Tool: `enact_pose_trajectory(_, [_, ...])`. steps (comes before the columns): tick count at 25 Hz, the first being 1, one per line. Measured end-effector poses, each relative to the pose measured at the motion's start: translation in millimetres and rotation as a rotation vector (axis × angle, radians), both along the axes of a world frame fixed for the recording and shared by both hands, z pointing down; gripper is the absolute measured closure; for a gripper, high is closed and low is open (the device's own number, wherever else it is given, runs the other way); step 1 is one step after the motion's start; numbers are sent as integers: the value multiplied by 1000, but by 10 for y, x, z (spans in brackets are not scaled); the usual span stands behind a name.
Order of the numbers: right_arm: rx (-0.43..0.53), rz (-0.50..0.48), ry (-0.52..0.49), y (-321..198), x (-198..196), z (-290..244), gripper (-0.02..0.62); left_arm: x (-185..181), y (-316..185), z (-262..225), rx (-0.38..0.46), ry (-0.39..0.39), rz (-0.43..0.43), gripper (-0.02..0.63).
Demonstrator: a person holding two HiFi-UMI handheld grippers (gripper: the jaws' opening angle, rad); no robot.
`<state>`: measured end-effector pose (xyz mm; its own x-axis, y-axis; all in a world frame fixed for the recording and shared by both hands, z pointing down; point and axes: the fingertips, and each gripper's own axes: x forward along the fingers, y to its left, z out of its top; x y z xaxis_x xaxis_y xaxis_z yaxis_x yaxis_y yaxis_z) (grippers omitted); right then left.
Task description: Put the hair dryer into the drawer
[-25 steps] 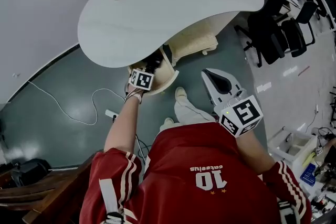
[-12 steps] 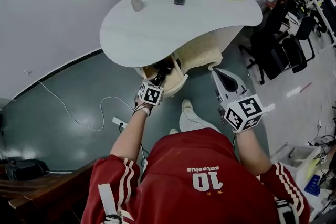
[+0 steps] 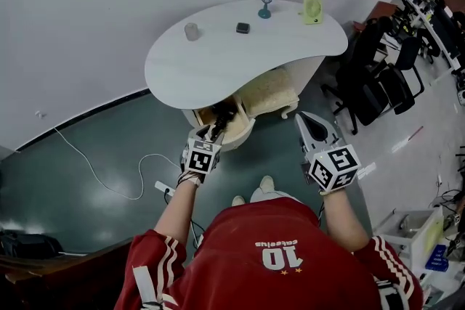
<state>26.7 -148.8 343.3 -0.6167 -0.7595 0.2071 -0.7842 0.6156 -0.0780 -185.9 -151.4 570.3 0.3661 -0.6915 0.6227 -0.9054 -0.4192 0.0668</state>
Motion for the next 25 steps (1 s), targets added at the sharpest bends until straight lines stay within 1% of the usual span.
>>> enact_pose_trajectory(3, [17,-7,4,80,60,-120,589,32,156,-464,74,29,-14,408])
enact_pose_trajectory(9, [84,-32,-11,198,268,-383,589,238,439,-1383,264,92,-48,408])
enact_pose_trajectory(11, [92,-36,-17,250,360,-426,589,303,551,-1605,311,101,-62,408])
enact_pose_trajectory(15, [98,-53,-37,466,645,-554,589,482,857,-1987,380,94,-101,408])
enact_pose_trajectory(19, [138,-64,-60,686,993,-754,589,693,1177,-2397,465,117,-153,409])
enact_pose_trajectory(23, [182,-87,-87,951,1275,-976,589,983,1589,-2822,560,139,-180,421])
enact_pose_trajectory(25, [207,-103,-100,1098,1373,-1091,589,1128,1799,-3004,607,135,-189,430])
